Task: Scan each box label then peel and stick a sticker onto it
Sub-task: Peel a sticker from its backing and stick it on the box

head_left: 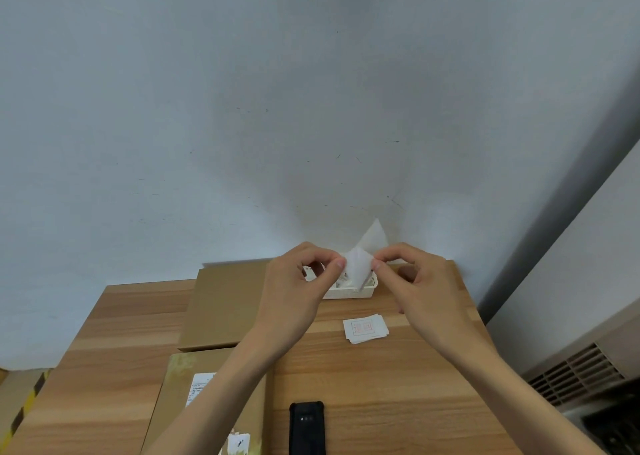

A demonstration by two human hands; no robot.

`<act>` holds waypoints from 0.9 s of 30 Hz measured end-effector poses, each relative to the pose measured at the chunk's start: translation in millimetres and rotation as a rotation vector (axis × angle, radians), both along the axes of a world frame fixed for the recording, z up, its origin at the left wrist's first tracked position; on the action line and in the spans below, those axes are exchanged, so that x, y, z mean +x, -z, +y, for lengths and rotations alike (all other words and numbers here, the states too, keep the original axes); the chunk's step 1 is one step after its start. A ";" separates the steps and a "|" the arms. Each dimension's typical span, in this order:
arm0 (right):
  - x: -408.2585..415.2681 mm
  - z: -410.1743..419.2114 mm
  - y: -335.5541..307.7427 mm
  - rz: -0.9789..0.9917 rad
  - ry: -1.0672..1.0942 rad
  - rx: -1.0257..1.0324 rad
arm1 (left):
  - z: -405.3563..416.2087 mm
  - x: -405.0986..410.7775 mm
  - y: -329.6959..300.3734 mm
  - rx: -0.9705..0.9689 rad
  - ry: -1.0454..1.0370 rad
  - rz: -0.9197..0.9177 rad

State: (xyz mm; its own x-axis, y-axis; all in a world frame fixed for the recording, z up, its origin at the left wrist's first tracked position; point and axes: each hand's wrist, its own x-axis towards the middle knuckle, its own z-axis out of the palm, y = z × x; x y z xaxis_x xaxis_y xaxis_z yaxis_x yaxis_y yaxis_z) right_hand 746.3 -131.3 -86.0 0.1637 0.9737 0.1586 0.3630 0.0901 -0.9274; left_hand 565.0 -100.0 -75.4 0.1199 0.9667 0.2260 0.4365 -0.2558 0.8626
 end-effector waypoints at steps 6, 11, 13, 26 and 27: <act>10.5 4.6 1.8 0.055 0.053 0.008 | -5.3 -11.4 -16.2 -0.048 -0.072 0.079; 22.7 13.3 7.0 0.102 0.121 0.010 | -0.8 -18.5 -15.6 -0.073 -0.102 0.070; 28.1 16.6 11.4 0.098 0.137 0.000 | 2.2 -21.6 -11.8 -0.069 -0.111 0.059; 56.8 62.4 85.0 0.015 0.225 -0.116 | 25.2 -42.4 30.4 -0.119 -0.173 0.090; 56.4 68.4 92.8 -0.015 0.211 -0.143 | 27.8 -44.4 37.4 -0.136 -0.184 0.083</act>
